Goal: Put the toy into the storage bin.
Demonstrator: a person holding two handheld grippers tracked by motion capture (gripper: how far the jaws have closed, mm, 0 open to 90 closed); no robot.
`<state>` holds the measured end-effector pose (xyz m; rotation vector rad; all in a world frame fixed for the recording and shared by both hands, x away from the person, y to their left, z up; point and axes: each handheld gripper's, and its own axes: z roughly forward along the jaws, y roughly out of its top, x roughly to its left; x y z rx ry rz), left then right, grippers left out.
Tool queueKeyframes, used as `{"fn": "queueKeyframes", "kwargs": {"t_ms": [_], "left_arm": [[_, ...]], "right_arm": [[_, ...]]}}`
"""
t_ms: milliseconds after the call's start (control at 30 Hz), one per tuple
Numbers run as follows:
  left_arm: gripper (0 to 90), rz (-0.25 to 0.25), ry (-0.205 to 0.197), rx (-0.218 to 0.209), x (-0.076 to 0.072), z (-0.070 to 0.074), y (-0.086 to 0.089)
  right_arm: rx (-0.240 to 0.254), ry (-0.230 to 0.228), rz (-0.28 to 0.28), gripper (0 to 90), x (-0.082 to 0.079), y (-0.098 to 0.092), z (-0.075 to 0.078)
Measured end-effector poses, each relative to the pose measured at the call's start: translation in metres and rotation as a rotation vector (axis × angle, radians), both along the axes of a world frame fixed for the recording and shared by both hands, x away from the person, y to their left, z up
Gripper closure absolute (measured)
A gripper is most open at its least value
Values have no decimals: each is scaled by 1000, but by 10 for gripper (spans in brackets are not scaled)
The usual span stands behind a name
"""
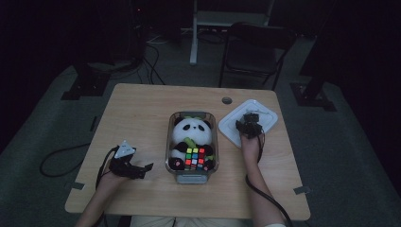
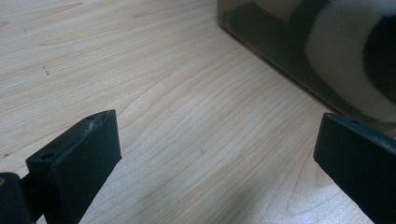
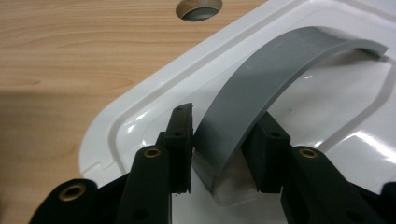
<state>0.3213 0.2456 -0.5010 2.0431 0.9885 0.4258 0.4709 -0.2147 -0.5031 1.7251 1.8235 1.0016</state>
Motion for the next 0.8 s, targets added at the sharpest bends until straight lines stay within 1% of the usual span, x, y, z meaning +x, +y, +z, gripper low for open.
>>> {"fn": "queueKeyframes", "kwargs": {"t_ms": [100, 133, 200, 233, 333, 433, 467, 500, 533, 567, 633, 733, 800], "left_arm": [[14, 3, 2, 2, 0, 0, 1], [14, 4, 3, 1, 0, 0, 1], [14, 3, 4, 2, 0, 0, 1], [14, 1, 4, 2, 0, 0, 1], [14, 0, 5, 2, 0, 0, 0], [14, 0, 7, 4, 0, 0, -1], [14, 0, 7, 4, 0, 0, -1], [14, -4, 8, 3, 0, 0, -2], [14, -5, 8, 2, 0, 0, -2], [14, -5, 8, 2, 0, 0, -3], [14, -4, 6, -1, 0, 0, -4], [14, -5, 5, -3, 0, 0, -4], [14, -5, 8, -1, -1, 0, -4]], "right_arm": [[7, -18, 32, 683, -15, -12, 6], [12, -17, 41, 692, -19, -15, 7], [31, -21, 78, 705, -29, -22, 9], [26, -19, 96, 712, -34, -25, 10], [43, -6, 154, 724, -50, -35, 12], [40, 1, 226, 724, -63, -42, 12], [40, 1, 226, 724, -63, -42, 12], [47, 8, 257, 721, -65, -43, 12], [52, 27, 312, 706, -69, -46, 9], [47, 35, 321, 698, -70, -46, 7], [52, 47, 325, 681, -71, -48, 3], [59, 64, 318, 646, -69, -49, -3], [43, 72, 305, 631, -68, -48, -7]]}}
